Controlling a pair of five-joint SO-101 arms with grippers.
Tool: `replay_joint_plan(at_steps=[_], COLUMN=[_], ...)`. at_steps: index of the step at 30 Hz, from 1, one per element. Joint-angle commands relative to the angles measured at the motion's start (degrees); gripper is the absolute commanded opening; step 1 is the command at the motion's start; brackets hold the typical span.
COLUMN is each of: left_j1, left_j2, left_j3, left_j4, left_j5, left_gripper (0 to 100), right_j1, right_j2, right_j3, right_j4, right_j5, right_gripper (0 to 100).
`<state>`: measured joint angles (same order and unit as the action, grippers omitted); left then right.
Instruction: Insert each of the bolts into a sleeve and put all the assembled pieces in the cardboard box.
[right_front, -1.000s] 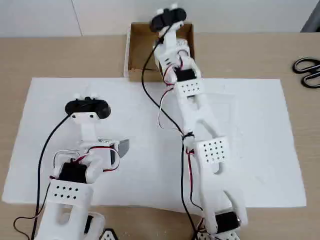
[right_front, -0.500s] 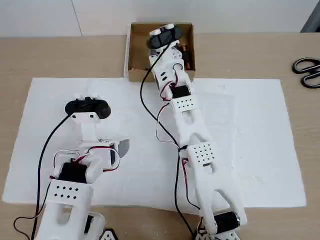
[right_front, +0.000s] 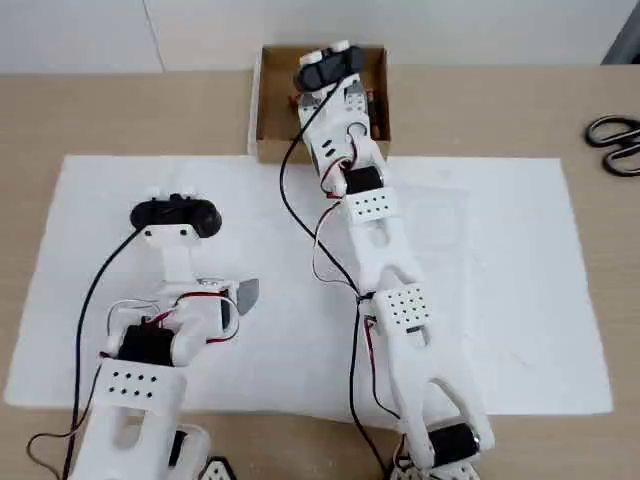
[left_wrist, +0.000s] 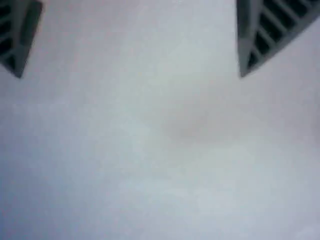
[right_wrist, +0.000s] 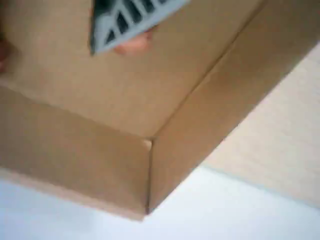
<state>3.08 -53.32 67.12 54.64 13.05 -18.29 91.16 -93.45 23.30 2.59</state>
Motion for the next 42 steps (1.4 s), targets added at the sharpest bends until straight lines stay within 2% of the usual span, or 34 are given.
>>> replay_joint_plan(at_steps=[1,9,19,25,28,39,42], left_j1=[0.2,-0.1,-0.2,-0.3,-0.3,-0.2,0.2], left_j2=[-1.4,-6.1,-31.5,-46.8,-51.8,-50.9,-50.9], left_j3=[-0.6,-1.7,-1.3,3.6,4.4,4.6,4.6], left_j4=[0.0,0.2,0.3,0.3,1.8,4.4,4.4], left_j5=[-0.4,-0.3,-0.2,-0.2,-0.1,-0.1,0.0], left_gripper=[26,26,26,26,26,26,26], right_j1=[0.2,0.6,0.6,0.6,1.8,2.9,3.0], right_j2=[-6.0,-21.1,-46.2,-59.8,-66.9,-87.9,-93.9], right_j3=[-3.0,-3.0,-3.0,-3.0,-2.9,-2.5,1.7], right_j4=[3.1,18.2,49.6,71.8,73.1,74.0,74.0], right_j5=[0.6,0.5,0.4,0.5,0.4,0.6,0.6], right_gripper=[24.2,24.2,24.2,24.2,24.2,24.2,24.2])
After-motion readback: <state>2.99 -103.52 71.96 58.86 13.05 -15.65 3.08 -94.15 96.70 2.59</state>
